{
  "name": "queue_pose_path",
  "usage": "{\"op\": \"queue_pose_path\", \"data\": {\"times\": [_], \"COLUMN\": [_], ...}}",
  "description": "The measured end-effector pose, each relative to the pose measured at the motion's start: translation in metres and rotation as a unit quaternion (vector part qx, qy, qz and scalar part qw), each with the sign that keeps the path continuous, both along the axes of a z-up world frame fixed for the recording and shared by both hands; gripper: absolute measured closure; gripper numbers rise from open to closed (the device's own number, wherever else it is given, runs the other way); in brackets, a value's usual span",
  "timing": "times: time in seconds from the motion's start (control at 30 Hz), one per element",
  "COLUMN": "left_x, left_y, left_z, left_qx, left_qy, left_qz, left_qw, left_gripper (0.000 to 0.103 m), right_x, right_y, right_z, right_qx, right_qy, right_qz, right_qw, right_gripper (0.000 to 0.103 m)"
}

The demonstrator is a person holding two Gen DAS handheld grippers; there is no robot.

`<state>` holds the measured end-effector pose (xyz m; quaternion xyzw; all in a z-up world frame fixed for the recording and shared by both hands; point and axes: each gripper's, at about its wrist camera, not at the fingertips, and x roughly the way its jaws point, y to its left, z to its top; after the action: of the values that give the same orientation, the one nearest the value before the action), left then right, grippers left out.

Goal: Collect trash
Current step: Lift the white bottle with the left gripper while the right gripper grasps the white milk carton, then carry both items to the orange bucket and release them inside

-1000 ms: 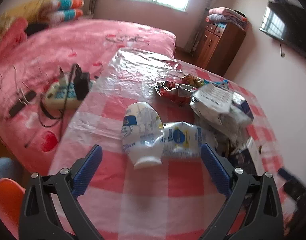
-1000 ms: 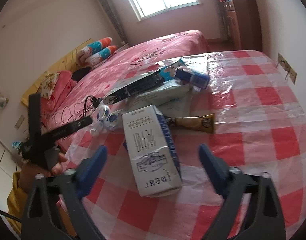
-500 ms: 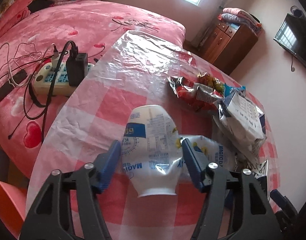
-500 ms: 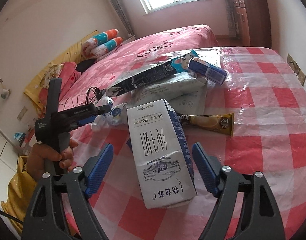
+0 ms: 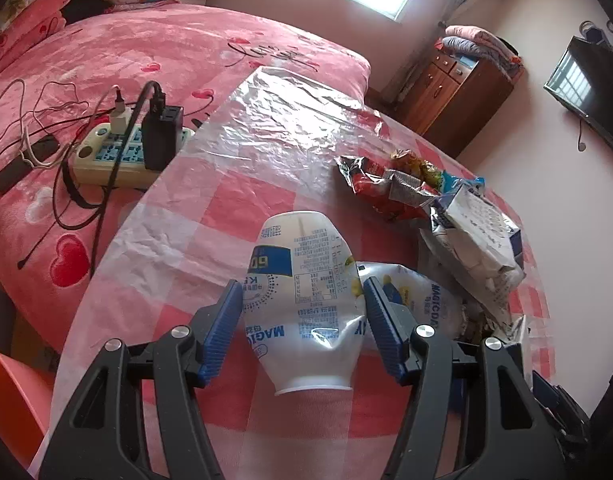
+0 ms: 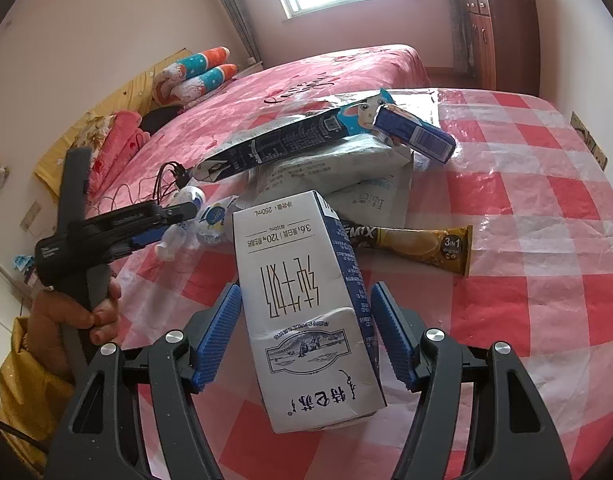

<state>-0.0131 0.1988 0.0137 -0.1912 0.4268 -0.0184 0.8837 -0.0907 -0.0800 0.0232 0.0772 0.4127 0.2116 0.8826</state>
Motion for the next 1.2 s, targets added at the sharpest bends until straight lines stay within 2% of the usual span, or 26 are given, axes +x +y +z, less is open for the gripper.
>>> {"op": "queue_pose_path", "data": {"times": [0.33, 0.73, 1.0, 1.2], "left_x": [-0.029, -0.063, -0.090, -0.117], "left_y": [0.004, 0.008, 0.019, 0.044], "left_z": [0.015, 0.018, 0.018, 0.022], "left_qx": [0.002, 0.004, 0.000, 0.001], "left_qy": [-0.025, -0.036, -0.042, -0.052], "left_qz": [0.000, -0.004, -0.002, 0.021], "left_qw": [0.9997, 0.9993, 0.9991, 0.9984], "left_gripper": [0.040, 0.040, 0.040, 0.040], "right_x": [0.000, -0.008, -0.018, -0.024], "right_y": [0.006, 0.023, 0.032, 0.062], "right_z": [-0.005, -0.010, 0.004, 0.028], "right_qx": [-0.006, -0.073, -0.066, -0.035], "right_qy": [0.017, -0.001, -0.014, -0.019], "right_qz": [0.004, -0.005, 0.002, 0.044], "right_qw": [1.000, 0.997, 0.998, 0.998], "right_gripper": [0.034, 0.038, 0.039, 0.039]}}
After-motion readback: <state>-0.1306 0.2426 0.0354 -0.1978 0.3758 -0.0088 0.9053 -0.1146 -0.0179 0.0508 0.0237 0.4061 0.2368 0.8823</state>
